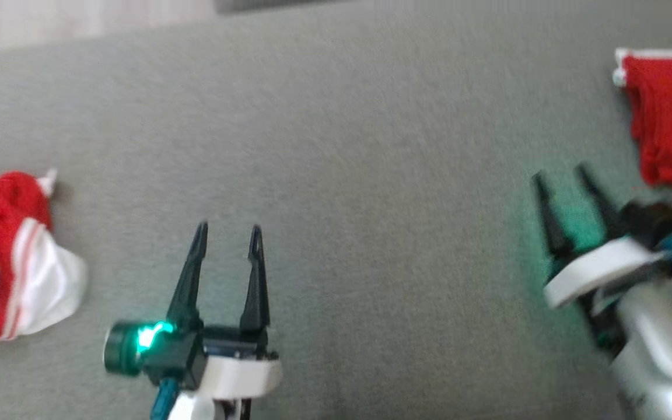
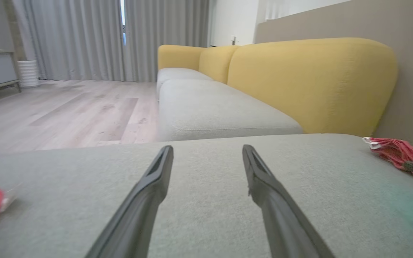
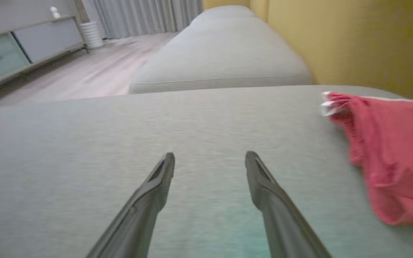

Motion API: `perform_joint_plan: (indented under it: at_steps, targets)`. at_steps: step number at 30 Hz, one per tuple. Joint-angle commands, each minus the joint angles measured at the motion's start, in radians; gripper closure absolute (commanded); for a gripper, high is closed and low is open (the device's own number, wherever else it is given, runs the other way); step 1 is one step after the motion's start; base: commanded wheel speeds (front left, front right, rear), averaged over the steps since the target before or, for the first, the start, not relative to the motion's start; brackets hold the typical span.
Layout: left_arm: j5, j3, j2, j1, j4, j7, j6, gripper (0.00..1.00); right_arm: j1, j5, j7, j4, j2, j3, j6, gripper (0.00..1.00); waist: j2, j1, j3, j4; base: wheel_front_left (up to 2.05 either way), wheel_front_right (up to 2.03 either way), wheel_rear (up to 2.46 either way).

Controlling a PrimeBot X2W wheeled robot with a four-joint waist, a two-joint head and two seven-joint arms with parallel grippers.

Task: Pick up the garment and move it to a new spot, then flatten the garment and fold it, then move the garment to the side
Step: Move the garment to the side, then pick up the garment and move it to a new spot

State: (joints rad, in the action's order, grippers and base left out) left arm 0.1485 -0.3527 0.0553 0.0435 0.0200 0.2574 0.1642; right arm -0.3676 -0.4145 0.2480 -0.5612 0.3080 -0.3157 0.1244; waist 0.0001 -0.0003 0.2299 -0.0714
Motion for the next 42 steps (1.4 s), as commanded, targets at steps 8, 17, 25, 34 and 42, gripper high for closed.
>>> perform_joint_plan:
  at_steps: [8, 17, 25, 34, 42]
  targets:
    - [0.005, 0.058, -0.005, -0.083, -0.023, 0.004, 0.019, 0.0, 0.215, 0.106, 0.014, 0.223, -0.111, 0.036, 0.006, 0.0, -0.0001, 0.0003, -0.214, 0.107, 0.0, 0.0, 0.0]
    - [-0.026, 0.097, -0.005, -0.163, -0.077, 0.004, 0.03, 0.0, 0.402, 0.227, 0.014, 0.412, -0.198, 0.198, 0.006, 0.0, -0.0001, 0.0003, -0.275, 0.136, 0.0, 0.0, 0.0]
    - [-0.024, 0.107, -0.005, -0.216, -0.069, 0.004, 0.029, 0.0, 0.502, 0.27, 0.014, 0.43, -0.229, 0.244, 0.006, 0.0, -0.0001, 0.0003, -0.297, 0.144, 0.0, 0.0, 0.0]
    - [-0.031, 0.108, -0.005, -0.223, -0.048, 0.004, 0.024, 0.0, 0.503, 0.286, 0.014, 0.431, -0.245, 0.254, 0.006, 0.0, -0.0001, 0.0003, -0.301, 0.137, 0.0, 0.0, 0.0]
    - [-0.037, 0.109, -0.005, -0.223, -0.045, 0.004, 0.019, 0.0, 0.503, 0.293, 0.014, 0.429, -0.248, 0.251, 0.006, 0.0, -0.0001, 0.0003, -0.297, 0.138, 0.0, 0.0, 0.0]
